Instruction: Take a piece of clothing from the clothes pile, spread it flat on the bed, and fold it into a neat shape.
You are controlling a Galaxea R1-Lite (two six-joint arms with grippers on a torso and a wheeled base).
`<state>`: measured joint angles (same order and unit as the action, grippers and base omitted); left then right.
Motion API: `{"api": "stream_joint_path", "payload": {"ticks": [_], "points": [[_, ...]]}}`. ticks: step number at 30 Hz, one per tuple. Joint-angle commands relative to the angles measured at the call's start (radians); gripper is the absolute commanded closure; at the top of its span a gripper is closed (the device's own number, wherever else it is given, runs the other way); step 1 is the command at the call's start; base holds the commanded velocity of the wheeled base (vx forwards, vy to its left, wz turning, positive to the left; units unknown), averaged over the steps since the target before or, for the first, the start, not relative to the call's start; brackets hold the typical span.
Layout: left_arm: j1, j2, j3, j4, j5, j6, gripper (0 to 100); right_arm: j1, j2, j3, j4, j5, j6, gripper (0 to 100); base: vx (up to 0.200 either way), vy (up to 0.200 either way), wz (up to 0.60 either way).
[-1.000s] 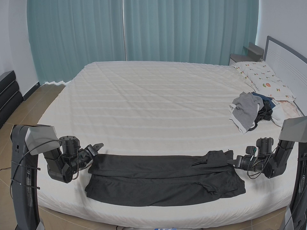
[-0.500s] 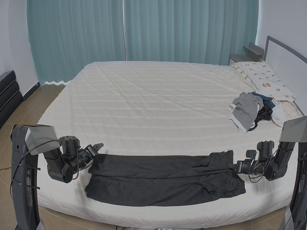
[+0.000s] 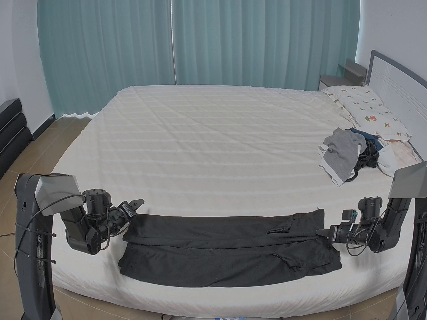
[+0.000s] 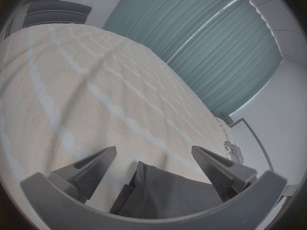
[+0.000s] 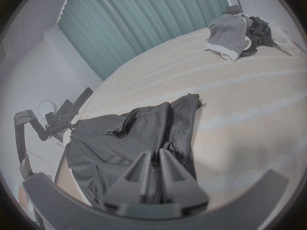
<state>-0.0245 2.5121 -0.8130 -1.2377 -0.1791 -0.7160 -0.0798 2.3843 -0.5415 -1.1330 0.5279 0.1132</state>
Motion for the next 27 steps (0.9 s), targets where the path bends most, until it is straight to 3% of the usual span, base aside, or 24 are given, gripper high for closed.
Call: {"api": "stream_joint_path", "payload": {"ticks": [1, 5, 9, 13, 18, 27], "points": [[0.000, 0.001, 0.000, 0.000, 0.000, 0.000, 0, -0.003, 0.012, -0.006, 0.001, 0.000, 0.000, 0, 0.000, 0.000, 0.00], [0.000, 0.001, -0.002, 0.000, 0.000, 0.001, 0, -0.014, -0.007, -0.026, -0.008, -0.002, 0.010, 0, 0.000, 0.000, 0.00], [0.000, 0.001, -0.002, 0.000, 0.000, 0.003, 0, 0.003, -0.091, -0.041, -0.001, 0.000, 0.085, 0, 0.000, 0.000, 0.00], [0.000, 0.001, -0.002, 0.000, 0.000, 0.003, 0, 0.112, -0.074, -0.061, -0.011, -0.039, 0.218, 0, 0.000, 0.000, 0.00], [0.000, 0.001, -0.002, 0.000, 0.001, 0.003, 0, 0.212, -0.004, -0.098, -0.051, -0.163, 0.299, 0, 0.000, 0.000, 0.00], [0.000, 0.002, -0.002, -0.002, 0.001, 0.009, 0, 0.285, 0.041, -0.098, -0.053, -0.172, 0.390, 0, 0.000, 0.000, 0.00]]}}
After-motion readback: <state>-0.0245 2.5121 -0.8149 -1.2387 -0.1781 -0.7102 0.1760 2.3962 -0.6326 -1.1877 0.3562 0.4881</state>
